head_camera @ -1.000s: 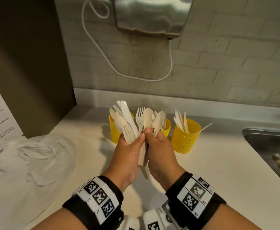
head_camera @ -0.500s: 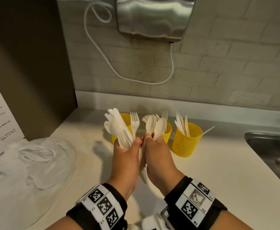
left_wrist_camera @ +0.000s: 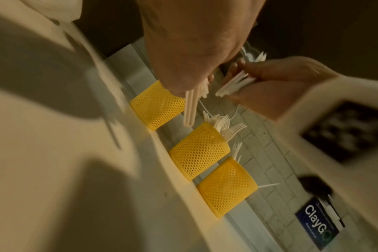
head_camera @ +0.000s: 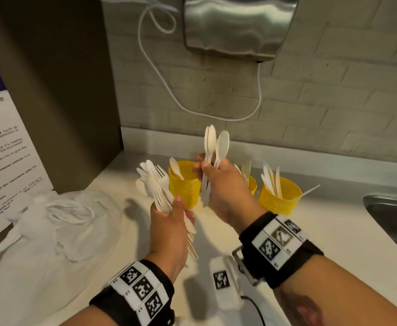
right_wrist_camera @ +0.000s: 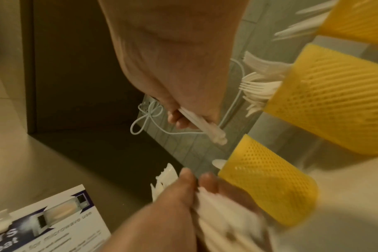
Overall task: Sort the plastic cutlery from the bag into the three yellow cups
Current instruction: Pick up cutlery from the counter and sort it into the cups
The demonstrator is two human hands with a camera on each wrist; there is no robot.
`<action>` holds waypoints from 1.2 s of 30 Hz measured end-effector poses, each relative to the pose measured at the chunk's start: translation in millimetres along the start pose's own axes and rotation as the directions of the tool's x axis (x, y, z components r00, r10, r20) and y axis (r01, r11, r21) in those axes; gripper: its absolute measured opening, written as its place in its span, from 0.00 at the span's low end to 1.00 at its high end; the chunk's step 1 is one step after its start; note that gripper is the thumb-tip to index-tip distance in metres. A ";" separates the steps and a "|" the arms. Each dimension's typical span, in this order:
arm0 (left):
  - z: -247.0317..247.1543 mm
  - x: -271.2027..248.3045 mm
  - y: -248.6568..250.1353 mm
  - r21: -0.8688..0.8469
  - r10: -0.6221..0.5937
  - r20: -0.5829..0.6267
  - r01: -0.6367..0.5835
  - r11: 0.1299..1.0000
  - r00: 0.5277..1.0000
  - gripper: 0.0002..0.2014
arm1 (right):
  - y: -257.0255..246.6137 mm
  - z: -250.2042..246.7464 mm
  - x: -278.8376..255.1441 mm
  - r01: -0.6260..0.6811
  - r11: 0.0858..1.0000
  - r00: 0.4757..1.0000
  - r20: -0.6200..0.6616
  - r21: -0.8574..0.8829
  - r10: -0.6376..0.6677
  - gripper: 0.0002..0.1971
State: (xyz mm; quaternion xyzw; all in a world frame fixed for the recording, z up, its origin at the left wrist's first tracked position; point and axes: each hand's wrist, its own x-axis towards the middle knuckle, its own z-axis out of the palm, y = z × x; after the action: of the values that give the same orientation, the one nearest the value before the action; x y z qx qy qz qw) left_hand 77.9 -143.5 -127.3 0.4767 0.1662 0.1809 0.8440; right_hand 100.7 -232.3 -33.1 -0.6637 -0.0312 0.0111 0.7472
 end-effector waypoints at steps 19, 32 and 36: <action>-25.8 13.4 8.0 0.101 0.052 -0.022 -0.049 0.994 0.998 0.12 | 55.6 37.0 111.3 0.049 0.939 0.978 -0.176 -0.340 -0.115 0.15; -18.2 12.2 14.9 0.238 0.080 0.063 -0.093 0.967 0.995 0.11 | 31.9 36.7 81.0 0.116 0.855 0.988 -0.034 -0.505 -0.154 0.39; 0.6 8.6 24.7 0.160 0.051 0.134 -0.073 0.984 0.990 0.06 | 19.1 24.9 27.7 0.185 0.907 0.983 0.056 -0.378 -0.177 0.26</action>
State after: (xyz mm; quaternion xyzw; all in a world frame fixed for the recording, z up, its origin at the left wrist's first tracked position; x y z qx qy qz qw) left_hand 82.1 -128.1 -106.6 0.5603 0.1106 0.1615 0.8048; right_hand 127.3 -203.8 -48.2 -0.7903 -0.1018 -0.0579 0.6014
